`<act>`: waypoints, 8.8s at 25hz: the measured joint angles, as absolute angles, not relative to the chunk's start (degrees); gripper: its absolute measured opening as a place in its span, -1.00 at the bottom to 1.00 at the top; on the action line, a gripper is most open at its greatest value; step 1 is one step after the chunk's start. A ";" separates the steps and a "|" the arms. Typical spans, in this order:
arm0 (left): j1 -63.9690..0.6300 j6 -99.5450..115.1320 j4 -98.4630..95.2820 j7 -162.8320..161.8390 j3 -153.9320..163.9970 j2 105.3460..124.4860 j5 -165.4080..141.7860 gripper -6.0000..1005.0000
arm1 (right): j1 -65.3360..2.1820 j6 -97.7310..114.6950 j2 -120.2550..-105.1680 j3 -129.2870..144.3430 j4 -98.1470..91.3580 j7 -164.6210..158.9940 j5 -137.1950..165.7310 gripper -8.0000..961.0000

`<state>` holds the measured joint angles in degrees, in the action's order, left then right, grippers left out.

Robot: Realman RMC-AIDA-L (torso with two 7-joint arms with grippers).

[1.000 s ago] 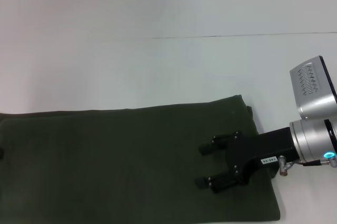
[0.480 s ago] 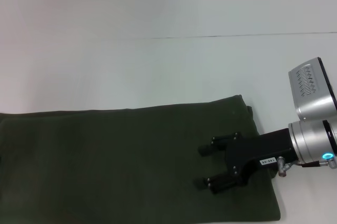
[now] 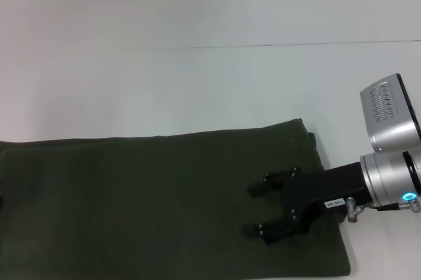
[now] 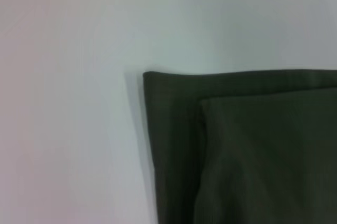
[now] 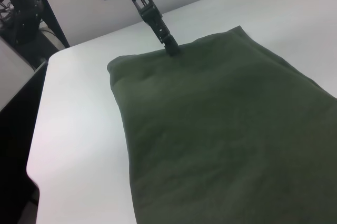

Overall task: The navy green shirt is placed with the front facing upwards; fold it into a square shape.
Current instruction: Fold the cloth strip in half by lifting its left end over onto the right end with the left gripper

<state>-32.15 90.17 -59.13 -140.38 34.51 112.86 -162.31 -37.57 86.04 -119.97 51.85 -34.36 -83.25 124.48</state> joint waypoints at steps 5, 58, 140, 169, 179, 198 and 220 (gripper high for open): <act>-32.12 89.00 -59.00 -140.39 34.75 113.07 -163.62 0.38 | -37.62 86.04 -119.97 51.85 -34.28 -83.27 124.52 0.87; -31.79 86.63 -56.60 -140.85 36.73 113.18 -163.65 0.38 | -38.06 85.95 -119.88 51.85 -34.28 -84.02 124.73 0.87; -35.02 90.69 -50.59 -140.44 32.65 111.13 -162.77 -0.72 | -38.41 86.21 -119.79 51.95 -34.77 -85.42 124.80 0.87; -37.00 104.16 -58.91 -141.84 29.04 112.80 -156.12 -0.87 | -38.50 85.33 -119.79 51.73 -34.90 -85.09 124.44 0.87; -36.70 104.23 -62.70 -143.95 30.70 113.87 -158.09 -0.87 | -38.56 85.08 -119.88 51.91 -34.82 -84.91 124.45 0.87; -33.45 93.22 -62.84 -148.25 34.59 114.87 -163.72 -0.81 | -38.76 85.29 -119.95 51.95 -34.49 -85.14 124.45 0.87; -31.85 99.79 -69.84 -148.95 35.26 115.73 -155.82 0.23 | -38.45 85.24 -119.80 51.80 -34.81 -85.41 124.46 0.87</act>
<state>-31.85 99.79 -69.84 -148.95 35.26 115.73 -155.82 -38.45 85.24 -119.80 51.80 -34.81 -85.41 124.46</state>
